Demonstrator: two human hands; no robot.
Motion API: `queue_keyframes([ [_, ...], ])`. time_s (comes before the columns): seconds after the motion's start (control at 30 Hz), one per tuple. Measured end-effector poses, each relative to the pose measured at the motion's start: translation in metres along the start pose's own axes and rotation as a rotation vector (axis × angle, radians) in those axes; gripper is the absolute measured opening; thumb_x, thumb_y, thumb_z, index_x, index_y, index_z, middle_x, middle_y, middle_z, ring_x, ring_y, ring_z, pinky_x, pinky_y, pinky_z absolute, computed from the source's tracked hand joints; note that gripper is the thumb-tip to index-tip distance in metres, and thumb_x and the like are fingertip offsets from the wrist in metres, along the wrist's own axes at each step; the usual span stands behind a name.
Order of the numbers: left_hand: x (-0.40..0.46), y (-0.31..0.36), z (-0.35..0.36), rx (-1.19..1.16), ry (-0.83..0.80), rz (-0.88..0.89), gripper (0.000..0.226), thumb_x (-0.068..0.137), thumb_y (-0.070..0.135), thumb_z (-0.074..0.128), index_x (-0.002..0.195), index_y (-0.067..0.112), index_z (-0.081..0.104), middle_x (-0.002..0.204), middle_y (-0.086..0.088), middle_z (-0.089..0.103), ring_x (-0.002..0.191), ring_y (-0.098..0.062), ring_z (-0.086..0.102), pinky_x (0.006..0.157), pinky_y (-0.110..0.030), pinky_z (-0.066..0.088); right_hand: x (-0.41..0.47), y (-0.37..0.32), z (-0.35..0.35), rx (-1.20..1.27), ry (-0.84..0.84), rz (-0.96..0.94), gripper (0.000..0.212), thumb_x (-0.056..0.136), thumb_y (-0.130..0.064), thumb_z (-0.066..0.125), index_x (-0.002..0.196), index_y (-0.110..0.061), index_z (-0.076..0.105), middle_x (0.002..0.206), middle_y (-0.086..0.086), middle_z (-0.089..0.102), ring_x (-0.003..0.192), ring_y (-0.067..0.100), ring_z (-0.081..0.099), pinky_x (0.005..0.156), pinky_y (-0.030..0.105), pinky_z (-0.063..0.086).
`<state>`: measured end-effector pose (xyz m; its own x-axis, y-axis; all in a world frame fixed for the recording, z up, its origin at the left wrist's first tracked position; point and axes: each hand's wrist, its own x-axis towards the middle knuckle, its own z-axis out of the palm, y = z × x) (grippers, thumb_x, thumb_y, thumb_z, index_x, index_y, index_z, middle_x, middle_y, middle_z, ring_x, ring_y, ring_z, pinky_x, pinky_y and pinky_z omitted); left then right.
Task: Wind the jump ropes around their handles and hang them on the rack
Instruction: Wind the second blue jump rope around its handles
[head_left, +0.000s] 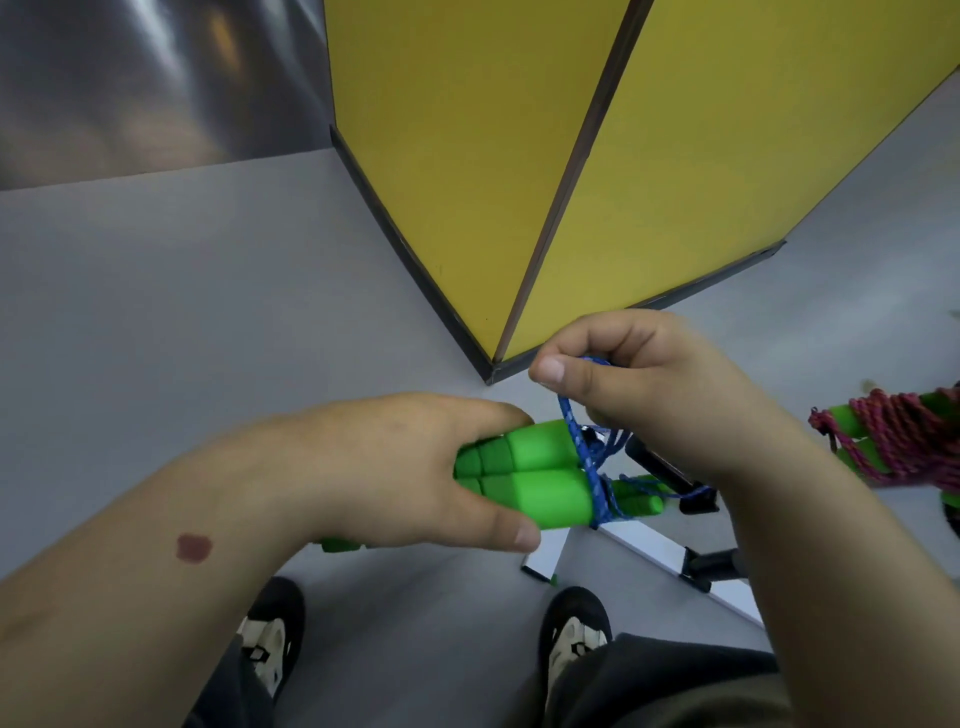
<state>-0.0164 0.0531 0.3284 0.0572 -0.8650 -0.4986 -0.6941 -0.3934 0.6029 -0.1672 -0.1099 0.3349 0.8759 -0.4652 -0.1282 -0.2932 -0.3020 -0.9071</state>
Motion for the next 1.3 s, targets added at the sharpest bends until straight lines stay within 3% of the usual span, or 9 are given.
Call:
queue_keyframes([
  [0.2, -0.001, -0.009, -0.012, -0.395, -0.078, 0.29, 0.057, 0.079, 0.06, 0.08, 0.131, 0.056, 0.058, 0.117, 0.012, 0.074, 0.103, -0.013, 0.072, 0.095, -0.048, 0.057, 0.005, 0.003, 0.009, 0.586, 0.017, 0.187, 0.009, 0.075, -0.016, 0.073, 0.074, -0.008, 0.071, 0.057, 0.004, 0.063, 0.046, 0.014, 0.059, 0.048, 0.021, 0.049],
  [0.27, 0.001, -0.012, -0.011, -0.531, -0.024, 0.349, 0.059, 0.077, 0.056, 0.077, 0.133, 0.051, 0.06, 0.123, 0.013, 0.073, 0.108, -0.01, 0.071, 0.093, -0.038, 0.058, 0.008, 0.005, 0.012, 0.66, 0.043, 0.228, 0.024, 0.085, -0.009, 0.064, 0.063, -0.014, 0.074, 0.059, 0.003, 0.066, 0.049, 0.014, 0.061, 0.048, 0.023, 0.051],
  [0.4, 0.008, -0.014, -0.01, -0.688, 0.228, 0.339, 0.049, 0.076, 0.056, 0.075, 0.123, 0.042, 0.068, 0.088, 0.014, 0.071, 0.072, -0.004, 0.065, 0.064, -0.023, 0.052, 0.013, 0.009, 0.021, 0.445, 0.088, 0.267, 0.051, 0.096, -0.003, 0.052, 0.05, -0.023, 0.061, 0.052, -0.003, 0.039, 0.054, 0.015, 0.022, 0.052, 0.03, 0.016],
  [0.5, 0.012, -0.02, -0.015, -0.547, 0.457, 0.156, 0.041, 0.076, 0.067, 0.077, 0.108, 0.042, 0.067, 0.078, 0.009, 0.068, 0.063, -0.005, 0.061, 0.059, -0.03, 0.05, 0.01, 0.009, 0.022, 0.165, 0.065, 0.228, 0.042, 0.103, -0.026, 0.051, 0.068, -0.023, 0.073, 0.06, 0.002, 0.036, 0.052, 0.015, 0.026, 0.051, 0.03, 0.02],
  [0.63, 0.009, -0.027, -0.015, -0.24, 0.573, -0.062, 0.047, 0.077, 0.069, 0.074, 0.115, 0.047, 0.058, 0.083, 0.016, 0.068, 0.068, 0.001, 0.063, 0.06, -0.027, 0.047, 0.001, -0.001, 0.019, -0.167, 0.001, 0.13, 0.023, 0.1, -0.037, 0.056, 0.091, -0.027, 0.074, 0.061, -0.002, 0.033, 0.053, 0.015, 0.029, 0.051, 0.029, 0.028],
  [0.83, 0.01, -0.027, -0.011, 0.085, 0.431, -0.117, 0.065, 0.072, 0.074, 0.075, 0.127, 0.057, 0.046, 0.095, 0.015, 0.061, 0.089, -0.01, 0.061, 0.079, -0.036, 0.055, -0.003, -0.005, 0.012, -0.106, -0.128, 0.041, 0.023, 0.1, -0.032, 0.058, 0.089, -0.02, 0.075, 0.054, -0.012, 0.037, 0.05, 0.007, 0.032, 0.05, 0.022, 0.03],
  [0.97, 0.008, -0.014, -0.006, 0.19, 0.257, -0.041, 0.075, 0.072, 0.073, 0.076, 0.136, 0.059, 0.04, 0.095, 0.018, 0.057, 0.088, -0.002, 0.057, 0.079, -0.035, 0.054, 0.0, 0.002, 0.01, -0.059, -0.096, 0.016, 0.025, 0.095, -0.028, 0.066, 0.078, -0.011, 0.071, 0.055, -0.011, 0.046, 0.051, 0.003, 0.039, 0.052, 0.016, 0.033],
  [1.13, 0.006, -0.005, -0.001, 0.112, 0.186, 0.094, 0.038, 0.081, 0.053, 0.079, 0.113, 0.048, 0.059, 0.081, 0.025, 0.062, 0.067, 0.003, 0.057, 0.056, -0.027, 0.042, 0.006, 0.01, 0.007, 0.199, -0.024, 0.074, 0.021, 0.077, -0.026, 0.076, 0.075, -0.007, 0.069, 0.062, 0.007, 0.065, 0.057, 0.014, 0.063, 0.056, 0.025, 0.049],
  [1.3, 0.012, -0.007, 0.008, -0.144, 0.234, 0.162, 0.016, 0.087, 0.039, 0.066, 0.097, 0.026, 0.065, 0.078, 0.001, 0.066, 0.07, -0.017, 0.063, 0.066, -0.044, 0.056, 0.012, 0.01, 0.019, 0.564, 0.07, 0.118, 0.018, 0.081, -0.025, 0.068, 0.076, -0.01, 0.06, 0.055, -0.001, 0.059, 0.046, 0.011, 0.055, 0.048, 0.022, 0.045],
])
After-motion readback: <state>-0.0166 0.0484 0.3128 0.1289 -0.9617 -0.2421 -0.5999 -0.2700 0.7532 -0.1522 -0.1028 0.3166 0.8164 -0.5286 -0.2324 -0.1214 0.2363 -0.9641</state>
